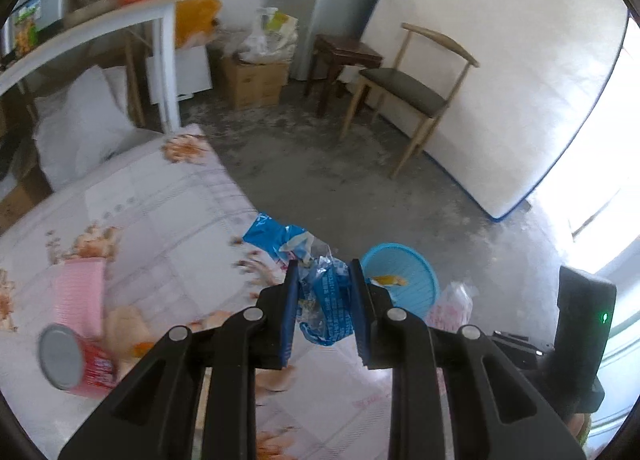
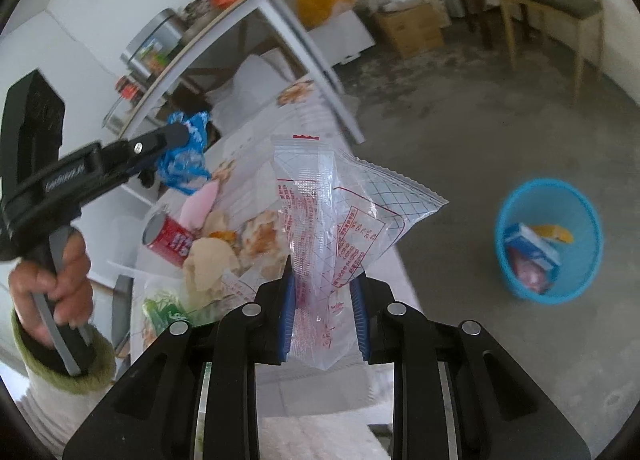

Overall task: Collect trash
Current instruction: 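Carry the wrapper and clear bag in both grippers over the blue wastebasket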

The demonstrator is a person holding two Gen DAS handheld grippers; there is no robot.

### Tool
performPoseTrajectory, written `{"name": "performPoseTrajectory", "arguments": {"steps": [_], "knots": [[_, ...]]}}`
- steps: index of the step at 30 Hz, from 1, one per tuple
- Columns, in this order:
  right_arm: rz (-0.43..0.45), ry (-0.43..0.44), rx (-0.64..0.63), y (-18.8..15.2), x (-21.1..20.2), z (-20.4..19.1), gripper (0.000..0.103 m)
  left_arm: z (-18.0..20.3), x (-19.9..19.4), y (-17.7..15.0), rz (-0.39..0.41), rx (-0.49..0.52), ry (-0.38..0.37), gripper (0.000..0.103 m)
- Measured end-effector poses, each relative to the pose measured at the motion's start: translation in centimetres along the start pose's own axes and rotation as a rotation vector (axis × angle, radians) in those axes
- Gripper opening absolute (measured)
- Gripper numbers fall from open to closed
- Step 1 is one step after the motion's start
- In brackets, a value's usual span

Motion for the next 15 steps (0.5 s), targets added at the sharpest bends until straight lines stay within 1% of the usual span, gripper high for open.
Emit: {"name": "performPoseTrajectory", "arguments": {"steps": [5,10,15], "knots": [[0.023,-0.057,0.034,0.1,-1.3,2.0,0.023,2.5,1.9,-0.9,-0.017,0.027,-0.032,0.023],[0.041,-0.108,0.080,-0.1,-2.3,4.9,0.023,5.0,3.8,-1.5,-0.046,0.065,-0.061,0.023],[0.086,-0.164,0.184,-0.1,-3.8,9.7,0.023,7.6,6.5,-1.9,-0.125,0.100,-0.095,0.023]]}}
Point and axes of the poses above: each gripper's, at about its wrist camera, not at the fingertips, and x roughly the way its jaws point, z to its right, y to its top, the point moved 10 cm from there along x, roughly the way its jaws point
